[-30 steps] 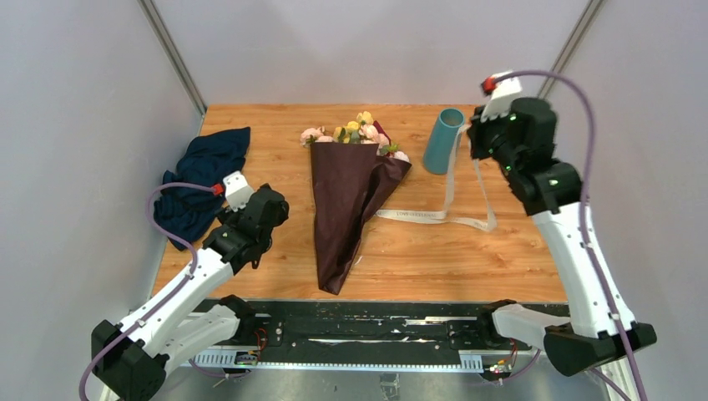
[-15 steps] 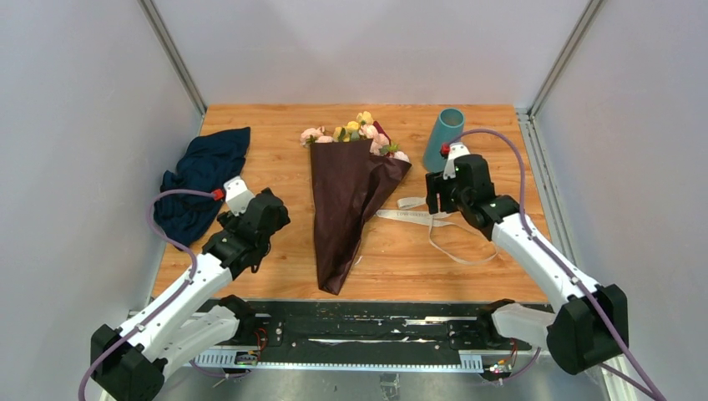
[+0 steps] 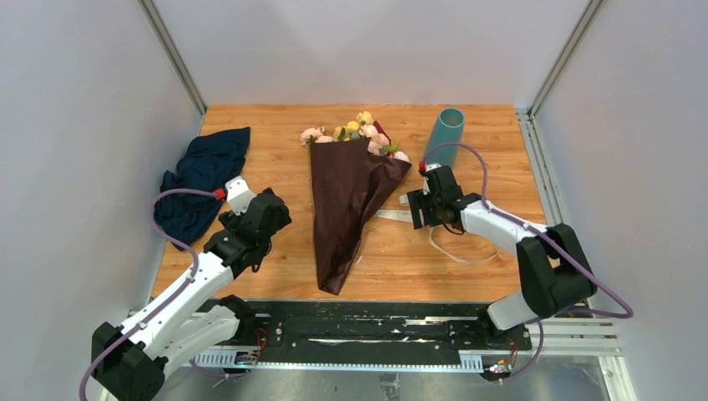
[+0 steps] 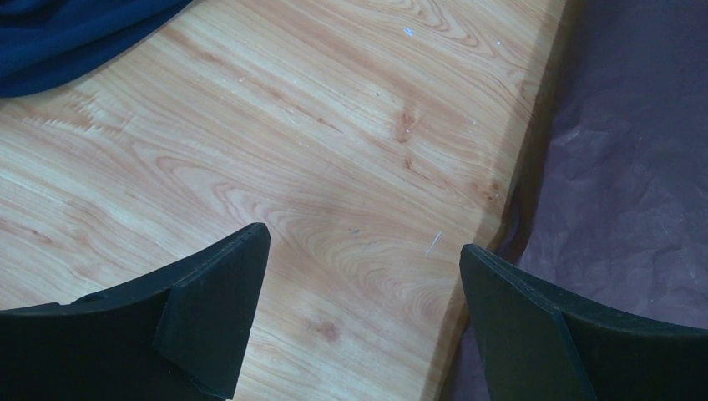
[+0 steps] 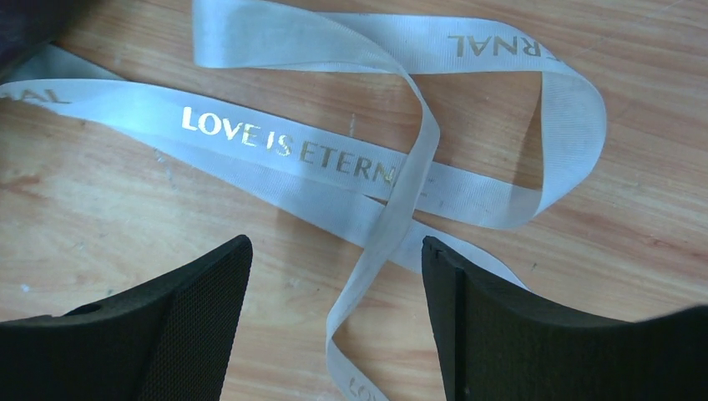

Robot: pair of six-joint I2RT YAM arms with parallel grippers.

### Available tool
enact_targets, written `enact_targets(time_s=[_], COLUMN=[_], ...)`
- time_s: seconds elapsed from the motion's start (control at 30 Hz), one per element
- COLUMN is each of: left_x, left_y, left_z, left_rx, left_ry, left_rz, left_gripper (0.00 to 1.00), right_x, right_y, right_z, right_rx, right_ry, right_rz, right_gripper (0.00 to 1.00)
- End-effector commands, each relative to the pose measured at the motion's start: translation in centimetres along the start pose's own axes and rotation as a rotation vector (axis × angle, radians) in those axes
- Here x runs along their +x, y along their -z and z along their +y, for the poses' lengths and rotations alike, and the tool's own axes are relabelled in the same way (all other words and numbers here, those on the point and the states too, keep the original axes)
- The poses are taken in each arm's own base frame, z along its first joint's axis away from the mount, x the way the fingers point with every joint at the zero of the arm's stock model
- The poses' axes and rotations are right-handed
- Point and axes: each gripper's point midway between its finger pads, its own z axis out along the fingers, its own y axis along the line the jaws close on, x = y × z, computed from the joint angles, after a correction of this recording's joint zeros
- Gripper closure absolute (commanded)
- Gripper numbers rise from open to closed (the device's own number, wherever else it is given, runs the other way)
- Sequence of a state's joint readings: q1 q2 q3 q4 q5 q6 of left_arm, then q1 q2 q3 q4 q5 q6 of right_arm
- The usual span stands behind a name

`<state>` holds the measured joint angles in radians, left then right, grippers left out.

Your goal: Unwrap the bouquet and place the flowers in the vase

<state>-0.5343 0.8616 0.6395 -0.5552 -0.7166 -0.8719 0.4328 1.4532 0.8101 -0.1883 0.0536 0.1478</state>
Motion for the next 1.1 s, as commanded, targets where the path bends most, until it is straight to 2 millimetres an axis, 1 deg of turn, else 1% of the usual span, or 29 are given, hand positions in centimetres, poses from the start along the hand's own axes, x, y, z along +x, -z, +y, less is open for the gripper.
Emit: enact_targets(time_s=[0.0, 0.13, 0.27, 0.37, 0.43, 0.57, 0.6, 0.7, 0.73, 0.77, 0.8, 0.83, 0.9, 1.07], left_x=[0.6, 1.2, 1.0, 0.9, 0.9, 0.9, 0.9, 1.1, 1.1, 1.2, 1.2, 1.2, 1.2, 1.3], left_y=[0.1, 0.2, 0.2, 0.2, 0.2, 0.1, 0.1, 0.1, 0.1, 0.1, 0.0, 0.1, 0.1, 0.0], left_z=[-0.2, -0.4, 0.0, -0.1, -0.1, 0.0, 0.0, 0.0, 0.0, 0.0, 0.0, -0.1, 0.0, -0.1], left_rx=[0.022, 0.039, 0.025, 0.029, 0.027, 0.021, 0.022, 0.022, 0.021, 0.022, 0.021, 0.024, 0.024, 0.024], left_ry=[0.001, -0.001, -0.008, -0.009, -0.011, -0.014, -0.015, -0.019, -0.02, -0.02, -0.021, -0.021, -0.021, -0.021], left_rz=[0.018, 0.031, 0.019, 0.018, 0.017, 0.016, 0.016, 0.019, 0.02, 0.022, 0.023, 0.023, 0.024, 0.024], left_gripper=[0.06, 0.06, 0.06, 0.06, 0.06, 0.06, 0.06, 0.06, 0.06, 0.06, 0.06, 0.06, 0.07, 0.07], right_x=[0.4, 0.5, 0.5, 0.7, 1.0, 1.3, 1.4, 1.7, 1.8, 1.8, 1.8, 1.8, 0.8, -1.0], right_y=[-1.9, -3.2, -4.2, -4.7, -4.8, -4.6, -4.5, -4.3, -4.1, -3.8, -3.6, -3.3, -2.7, -0.7], right_z=[-0.6, -1.2, -2.0, -2.6, -3.2, -4.5, -5.0, -6.4, -7.0, -8.2, -8.2, -9.0, -9.9, -11.4], right_rx=[0.062, 0.102, 0.147, 0.179, 0.194, 0.204, 0.198, 0.142, 0.135, 0.144, 0.121, 0.105, 0.096, 0.162], right_ry=[-0.019, -0.028, -0.031, -0.037, -0.056, -0.124, -0.156, -0.277, -0.314, -0.358, -0.387, -0.433, -0.477, -0.469], right_rz=[0.018, 0.03, 0.046, 0.055, 0.061, 0.061, 0.059, 0.035, 0.022, 0.008, 0.001, -0.009, -0.063, -0.142], right_gripper=[0.22, 0.24, 0.25, 0.31, 0.51, 0.93, 0.99, 1.0, 1.0, 1.0, 1.0, 1.0, 1.0, 1.0])
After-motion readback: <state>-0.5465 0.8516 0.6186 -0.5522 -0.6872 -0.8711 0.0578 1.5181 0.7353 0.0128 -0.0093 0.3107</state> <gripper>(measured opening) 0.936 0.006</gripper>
